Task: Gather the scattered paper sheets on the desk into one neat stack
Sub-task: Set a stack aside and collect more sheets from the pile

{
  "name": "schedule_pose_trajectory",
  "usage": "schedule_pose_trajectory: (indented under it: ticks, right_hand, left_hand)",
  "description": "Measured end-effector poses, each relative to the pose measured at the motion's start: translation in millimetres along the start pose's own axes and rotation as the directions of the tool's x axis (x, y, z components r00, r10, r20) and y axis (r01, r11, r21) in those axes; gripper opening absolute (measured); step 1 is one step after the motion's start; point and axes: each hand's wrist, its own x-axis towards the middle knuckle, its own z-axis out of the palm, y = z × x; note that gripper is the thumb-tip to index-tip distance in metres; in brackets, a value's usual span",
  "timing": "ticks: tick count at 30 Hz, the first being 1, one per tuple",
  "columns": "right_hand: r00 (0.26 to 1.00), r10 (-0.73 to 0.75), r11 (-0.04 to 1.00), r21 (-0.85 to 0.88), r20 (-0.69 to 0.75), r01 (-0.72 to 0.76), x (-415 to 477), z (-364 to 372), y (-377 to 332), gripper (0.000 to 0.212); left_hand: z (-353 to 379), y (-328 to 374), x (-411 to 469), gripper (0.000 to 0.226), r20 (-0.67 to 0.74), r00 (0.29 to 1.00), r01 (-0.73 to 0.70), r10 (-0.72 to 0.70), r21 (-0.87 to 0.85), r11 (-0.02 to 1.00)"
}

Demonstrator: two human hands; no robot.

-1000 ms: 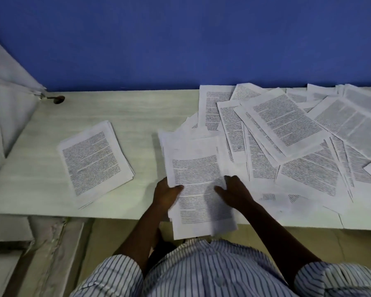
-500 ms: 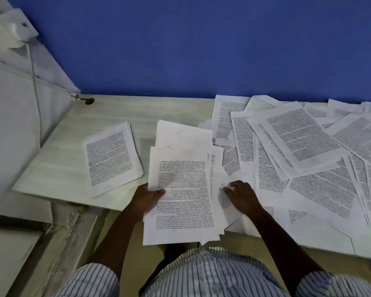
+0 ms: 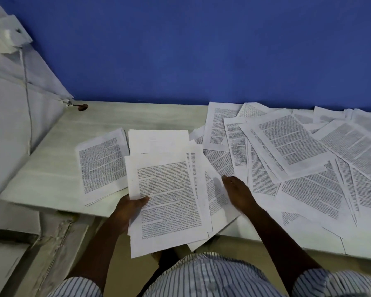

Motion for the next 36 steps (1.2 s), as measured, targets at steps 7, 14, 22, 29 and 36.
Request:
schedule_pose_trajectory:
  ticks: [7, 14, 22, 29, 36]
  right_hand:
    - [0.99, 0.031, 0.999, 0.008, 0.137, -0.032, -6, 17, -18, 0.034]
    - [0.985, 0.156, 0.971, -0.193, 0.08, -0.138, -9, 29, 6, 0.022]
    - [0.956, 0.255, 0.958, -0.172, 0.147, -0.23, -15, 53, -18, 0.058]
    - [0.964, 0.18, 0.977, -0.151, 0.195, -0.152, -10, 42, -11, 0.065]
    - [0.955, -0.084, 0.929, 0.37, 0.284, -0.028, -1, 10, -53, 0.042]
  left_hand:
    - [30, 17, 11, 0.042, 0.081, 0.997, 0.023, -0.02, -0.038, 0.999]
    - [37, 2, 19, 0.038, -0.057, 0.987, 0.153, -0.151, 0.025, 0.988]
    - [50, -27, 18, 0.041, 0.15, 0.957, 0.261, -0.249, -0.07, 0.963]
    - [27, -25, 30, 0.037, 0.002, 0.996, 0.084, -0.084, -0.023, 0.996]
    - [32, 35, -12, 0.037, 0.283, 0.959, -0.001, 0.017, -0.056, 0.998]
